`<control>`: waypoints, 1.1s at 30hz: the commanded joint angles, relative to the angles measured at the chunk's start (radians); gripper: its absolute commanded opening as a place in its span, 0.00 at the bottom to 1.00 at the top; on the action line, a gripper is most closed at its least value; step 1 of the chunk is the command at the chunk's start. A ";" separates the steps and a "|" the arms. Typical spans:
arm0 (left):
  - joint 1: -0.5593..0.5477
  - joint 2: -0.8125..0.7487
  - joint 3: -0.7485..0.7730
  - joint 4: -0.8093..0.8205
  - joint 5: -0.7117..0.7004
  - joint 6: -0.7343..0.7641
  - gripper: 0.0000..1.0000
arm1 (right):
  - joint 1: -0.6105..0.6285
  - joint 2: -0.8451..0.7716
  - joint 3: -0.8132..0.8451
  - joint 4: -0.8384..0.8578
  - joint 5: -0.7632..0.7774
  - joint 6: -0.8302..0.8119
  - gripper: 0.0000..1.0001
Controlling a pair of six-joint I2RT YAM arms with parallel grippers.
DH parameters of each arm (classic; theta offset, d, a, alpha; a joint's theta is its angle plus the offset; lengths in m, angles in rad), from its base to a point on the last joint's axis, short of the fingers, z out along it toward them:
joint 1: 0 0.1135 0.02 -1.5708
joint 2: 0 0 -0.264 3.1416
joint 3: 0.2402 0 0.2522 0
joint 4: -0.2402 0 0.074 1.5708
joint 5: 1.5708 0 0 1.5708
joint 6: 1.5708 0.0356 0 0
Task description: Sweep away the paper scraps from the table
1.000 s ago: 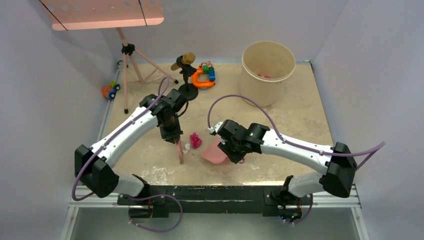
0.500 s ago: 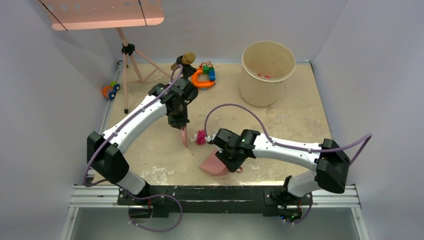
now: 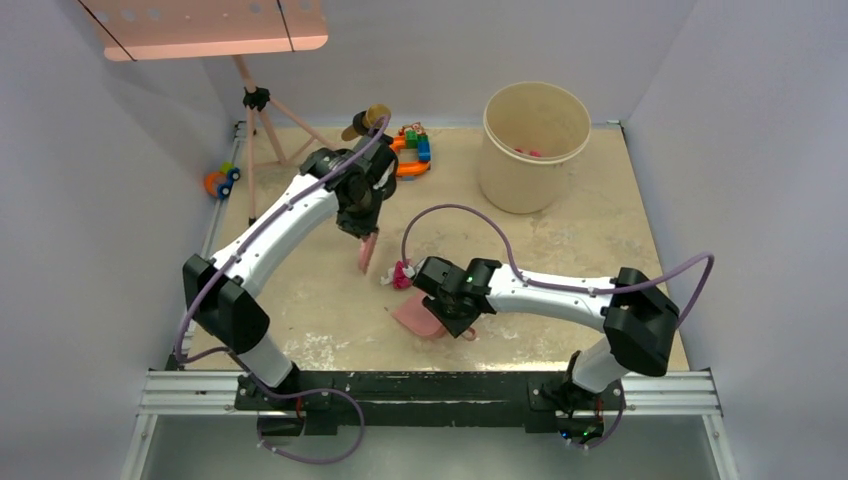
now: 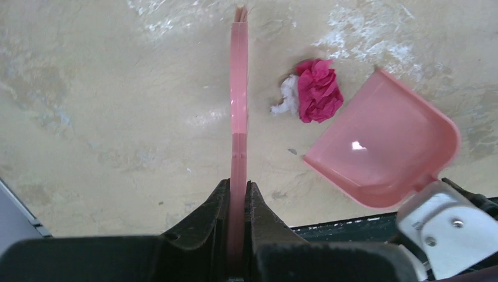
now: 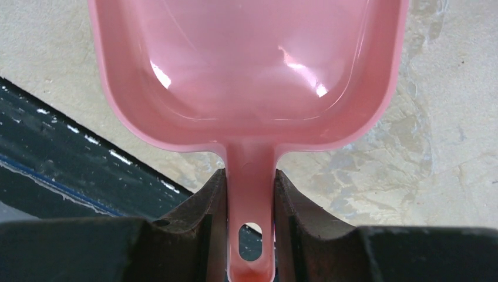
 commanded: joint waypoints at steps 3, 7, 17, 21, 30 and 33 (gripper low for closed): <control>0.004 0.169 0.185 -0.034 0.075 0.130 0.00 | -0.038 0.024 0.059 0.071 0.011 -0.037 0.00; 0.003 0.292 0.334 -0.138 0.009 0.156 0.00 | -0.052 0.043 0.081 0.077 0.007 -0.072 0.00; -0.011 0.395 0.369 -0.189 0.102 0.196 0.00 | -0.061 0.095 0.132 0.068 0.043 -0.135 0.00; -0.018 0.365 0.301 -0.153 0.257 0.178 0.00 | -0.060 0.095 0.124 0.080 0.050 -0.142 0.00; -0.019 0.220 0.256 -0.115 0.458 0.151 0.00 | -0.060 0.039 0.065 0.119 0.041 -0.112 0.00; -0.018 0.167 0.250 -0.115 0.457 0.136 0.00 | -0.060 -0.012 0.030 0.151 0.046 -0.098 0.00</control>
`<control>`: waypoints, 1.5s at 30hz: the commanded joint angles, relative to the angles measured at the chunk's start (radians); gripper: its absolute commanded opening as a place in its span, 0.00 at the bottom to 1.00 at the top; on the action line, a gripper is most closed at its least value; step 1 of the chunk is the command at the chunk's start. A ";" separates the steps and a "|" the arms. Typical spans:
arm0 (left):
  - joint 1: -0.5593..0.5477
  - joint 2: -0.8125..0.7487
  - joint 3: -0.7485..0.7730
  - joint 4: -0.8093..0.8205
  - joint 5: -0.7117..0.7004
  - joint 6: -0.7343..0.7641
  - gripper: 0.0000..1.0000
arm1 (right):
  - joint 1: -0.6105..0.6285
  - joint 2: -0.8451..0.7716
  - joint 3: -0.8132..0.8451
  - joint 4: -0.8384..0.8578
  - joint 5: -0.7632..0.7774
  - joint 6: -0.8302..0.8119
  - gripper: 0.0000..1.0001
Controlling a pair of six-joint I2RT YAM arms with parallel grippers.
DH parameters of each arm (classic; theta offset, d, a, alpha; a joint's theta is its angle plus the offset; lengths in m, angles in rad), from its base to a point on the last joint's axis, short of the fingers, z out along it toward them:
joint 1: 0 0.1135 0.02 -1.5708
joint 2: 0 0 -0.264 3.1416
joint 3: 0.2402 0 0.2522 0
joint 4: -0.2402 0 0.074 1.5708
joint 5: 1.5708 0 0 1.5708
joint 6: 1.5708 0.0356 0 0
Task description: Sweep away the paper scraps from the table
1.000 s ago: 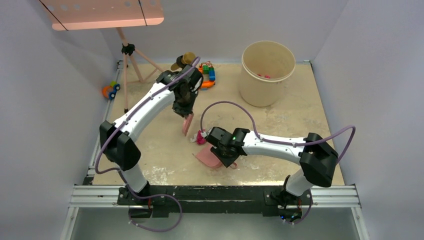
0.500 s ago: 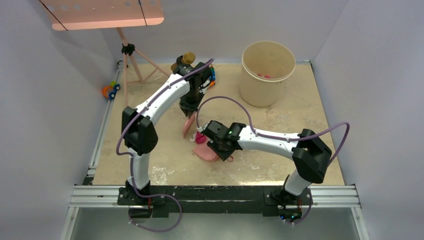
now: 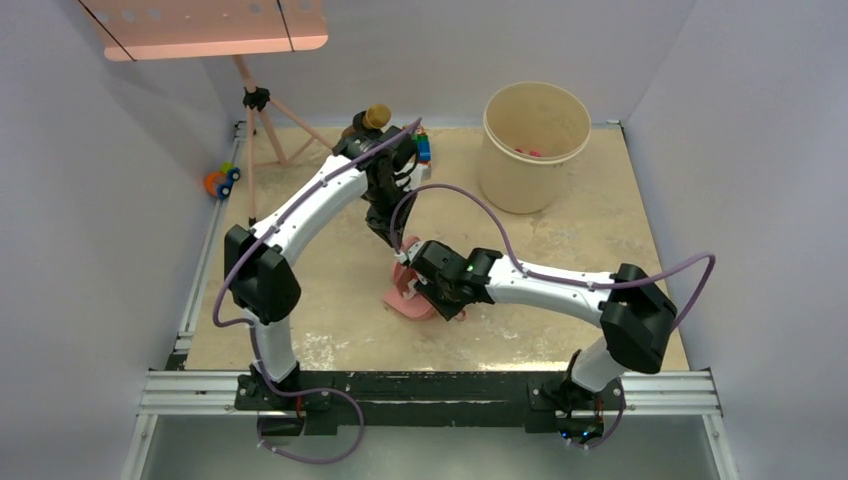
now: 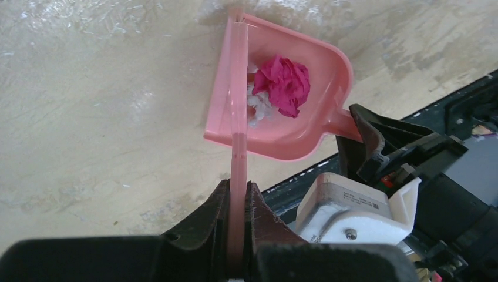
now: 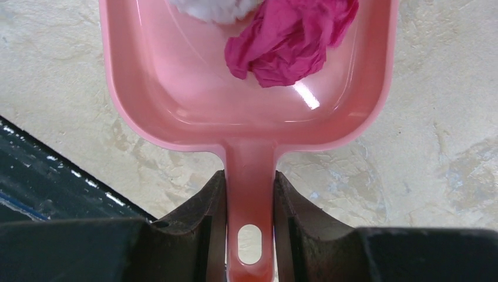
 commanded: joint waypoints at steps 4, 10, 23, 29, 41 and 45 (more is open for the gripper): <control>-0.003 -0.139 0.039 -0.082 -0.035 -0.069 0.00 | -0.001 -0.150 -0.100 0.090 0.049 0.060 0.00; 0.009 -0.223 0.061 -0.074 -0.046 -0.121 0.00 | 0.001 -0.304 -0.228 0.210 0.057 0.112 0.00; 0.069 -0.439 0.001 -0.047 -0.313 -0.265 0.00 | 0.003 -0.435 -0.257 0.186 0.063 0.173 0.00; 0.077 -0.629 -0.232 0.058 -0.430 -0.346 0.00 | 0.001 -0.454 -0.160 0.070 0.108 0.189 0.00; 0.076 -0.938 -0.605 0.262 -0.410 -0.372 0.00 | -0.196 -0.364 0.205 -0.105 0.026 0.175 0.00; 0.075 -0.963 -0.635 0.285 -0.388 -0.372 0.00 | -0.319 -0.302 0.367 -0.134 -0.049 0.144 0.00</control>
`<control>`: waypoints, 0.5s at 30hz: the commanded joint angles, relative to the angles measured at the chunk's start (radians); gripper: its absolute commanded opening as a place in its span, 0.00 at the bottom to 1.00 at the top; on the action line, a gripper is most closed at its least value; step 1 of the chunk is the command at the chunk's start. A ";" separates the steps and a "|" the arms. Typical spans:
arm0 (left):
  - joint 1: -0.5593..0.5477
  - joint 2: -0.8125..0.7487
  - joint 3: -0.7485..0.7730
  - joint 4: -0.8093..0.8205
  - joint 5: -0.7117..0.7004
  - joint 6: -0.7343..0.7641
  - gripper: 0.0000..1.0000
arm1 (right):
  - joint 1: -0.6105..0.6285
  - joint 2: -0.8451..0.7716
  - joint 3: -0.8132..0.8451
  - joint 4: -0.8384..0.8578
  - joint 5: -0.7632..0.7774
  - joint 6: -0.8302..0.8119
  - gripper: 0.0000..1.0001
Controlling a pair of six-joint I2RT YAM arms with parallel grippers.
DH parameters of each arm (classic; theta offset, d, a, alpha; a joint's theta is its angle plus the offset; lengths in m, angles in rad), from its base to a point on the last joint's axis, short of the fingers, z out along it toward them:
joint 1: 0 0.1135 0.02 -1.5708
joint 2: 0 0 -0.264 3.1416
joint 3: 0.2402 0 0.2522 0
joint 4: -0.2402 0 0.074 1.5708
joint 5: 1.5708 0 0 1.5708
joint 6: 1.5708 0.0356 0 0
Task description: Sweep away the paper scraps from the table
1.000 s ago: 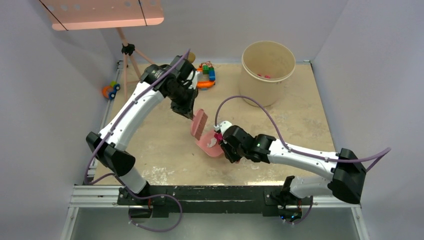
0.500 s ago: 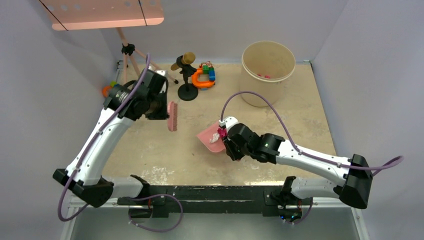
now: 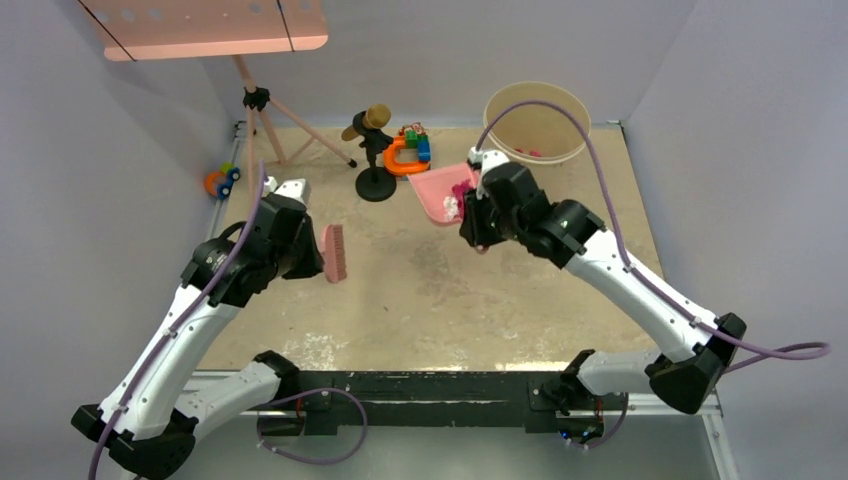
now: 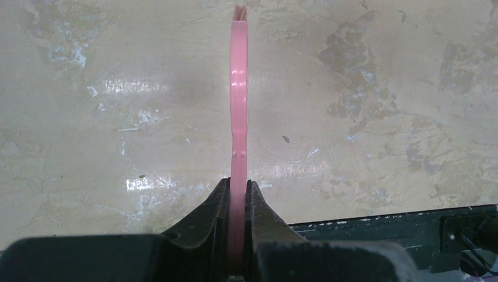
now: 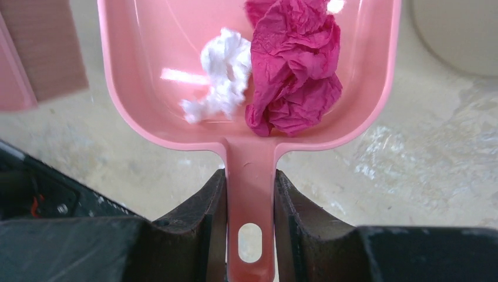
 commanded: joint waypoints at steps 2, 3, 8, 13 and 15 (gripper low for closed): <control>0.003 -0.021 -0.022 0.100 0.028 -0.016 0.00 | -0.145 0.085 0.261 -0.067 -0.092 -0.041 0.00; 0.003 -0.019 -0.024 0.102 0.040 -0.012 0.00 | -0.172 0.110 0.306 -0.077 -0.111 -0.047 0.00; 0.002 -0.028 -0.029 0.112 0.069 0.010 0.00 | -0.311 0.221 0.489 -0.103 -0.231 -0.034 0.00; 0.003 -0.054 -0.058 0.135 0.074 0.019 0.00 | -0.517 0.282 0.560 -0.020 -0.494 0.054 0.00; 0.002 -0.057 -0.071 0.141 0.083 0.017 0.00 | -0.608 0.277 0.499 0.087 -0.657 0.138 0.00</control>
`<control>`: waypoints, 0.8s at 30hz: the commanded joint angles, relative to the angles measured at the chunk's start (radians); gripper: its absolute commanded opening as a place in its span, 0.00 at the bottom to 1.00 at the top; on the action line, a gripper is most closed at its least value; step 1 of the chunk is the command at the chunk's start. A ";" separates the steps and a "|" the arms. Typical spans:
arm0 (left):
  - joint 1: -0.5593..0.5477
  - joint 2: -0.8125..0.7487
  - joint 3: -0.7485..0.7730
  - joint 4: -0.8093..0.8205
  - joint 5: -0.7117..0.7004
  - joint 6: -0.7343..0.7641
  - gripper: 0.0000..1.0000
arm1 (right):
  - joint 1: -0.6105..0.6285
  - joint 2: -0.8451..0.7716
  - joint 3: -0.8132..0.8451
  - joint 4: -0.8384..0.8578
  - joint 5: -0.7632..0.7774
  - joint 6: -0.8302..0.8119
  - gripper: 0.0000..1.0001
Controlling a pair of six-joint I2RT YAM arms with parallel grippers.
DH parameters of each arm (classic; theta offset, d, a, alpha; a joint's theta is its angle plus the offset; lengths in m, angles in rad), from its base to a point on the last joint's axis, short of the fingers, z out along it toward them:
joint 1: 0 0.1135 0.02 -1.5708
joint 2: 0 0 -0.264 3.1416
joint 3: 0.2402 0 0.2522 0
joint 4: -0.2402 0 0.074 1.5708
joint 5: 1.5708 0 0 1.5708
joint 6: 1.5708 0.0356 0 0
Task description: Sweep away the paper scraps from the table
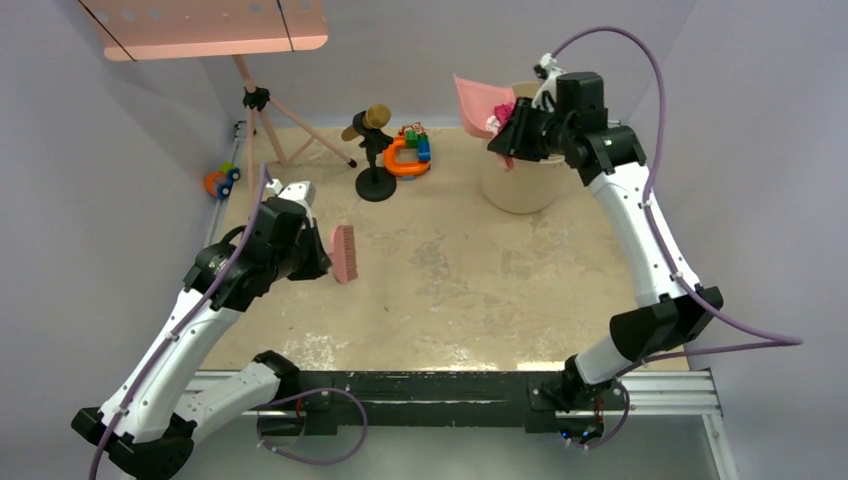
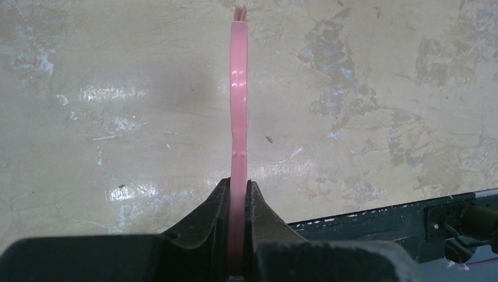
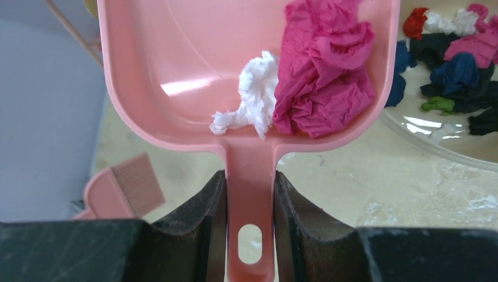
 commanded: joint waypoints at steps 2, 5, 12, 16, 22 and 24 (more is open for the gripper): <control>0.002 -0.019 -0.025 0.067 0.032 0.012 0.00 | -0.220 -0.031 -0.128 0.304 -0.477 0.241 0.00; 0.002 -0.020 -0.040 0.071 0.040 0.011 0.00 | -0.323 -0.064 -0.321 0.620 -0.675 0.471 0.00; 0.002 -0.027 -0.095 0.126 0.091 -0.008 0.00 | -0.456 -0.027 -0.593 1.348 -0.889 1.050 0.00; 0.002 -0.024 -0.111 0.141 0.111 -0.018 0.00 | -0.480 0.017 -0.682 1.724 -0.898 1.314 0.00; 0.002 -0.023 -0.123 0.155 0.124 -0.027 0.00 | -0.486 0.085 -0.767 2.098 -0.842 1.618 0.00; 0.002 -0.024 -0.128 0.160 0.132 -0.032 0.00 | -0.487 0.115 -0.788 2.211 -0.816 1.700 0.00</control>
